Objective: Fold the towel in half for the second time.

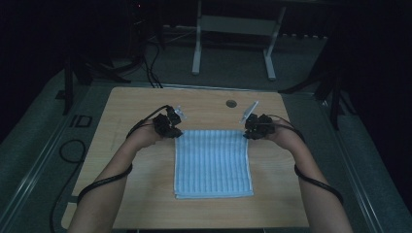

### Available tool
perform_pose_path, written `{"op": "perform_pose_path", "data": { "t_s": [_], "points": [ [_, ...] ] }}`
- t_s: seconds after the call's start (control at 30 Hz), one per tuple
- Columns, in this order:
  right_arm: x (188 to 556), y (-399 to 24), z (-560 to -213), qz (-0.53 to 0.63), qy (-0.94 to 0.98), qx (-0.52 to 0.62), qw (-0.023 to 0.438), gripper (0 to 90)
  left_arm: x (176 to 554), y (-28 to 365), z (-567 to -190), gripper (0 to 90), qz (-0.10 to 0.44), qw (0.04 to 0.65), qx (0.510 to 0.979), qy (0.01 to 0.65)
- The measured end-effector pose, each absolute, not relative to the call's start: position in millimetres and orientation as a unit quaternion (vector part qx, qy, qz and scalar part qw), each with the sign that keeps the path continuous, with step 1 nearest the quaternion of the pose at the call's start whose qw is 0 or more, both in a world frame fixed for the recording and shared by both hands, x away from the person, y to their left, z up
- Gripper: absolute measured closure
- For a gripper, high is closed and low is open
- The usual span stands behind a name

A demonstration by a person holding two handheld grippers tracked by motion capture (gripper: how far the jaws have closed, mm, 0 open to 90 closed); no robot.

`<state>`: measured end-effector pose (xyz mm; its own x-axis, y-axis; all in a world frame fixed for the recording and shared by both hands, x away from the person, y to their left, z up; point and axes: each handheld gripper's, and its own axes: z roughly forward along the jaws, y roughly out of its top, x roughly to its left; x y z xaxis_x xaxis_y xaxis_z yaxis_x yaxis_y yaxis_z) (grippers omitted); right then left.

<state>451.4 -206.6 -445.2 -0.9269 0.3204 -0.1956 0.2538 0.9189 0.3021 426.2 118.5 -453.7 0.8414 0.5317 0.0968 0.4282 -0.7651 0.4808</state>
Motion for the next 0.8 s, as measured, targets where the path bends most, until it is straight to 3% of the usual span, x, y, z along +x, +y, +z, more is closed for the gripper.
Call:
{"op": "perform_pose_path", "data": {
  "t_s": [0.47,0.8],
  "points": [
    [376,-217,-417,0.172,0.964,0.105,0.172,84.5,359,118,-426,86.6,0.14,0.247,0.937,0.203],
    [313,-236,-420,0.207,0.956,0.093,0.188,84.2,316,122,-427,86.5,0.12,0.273,0.94,0.167]
  ]
}}
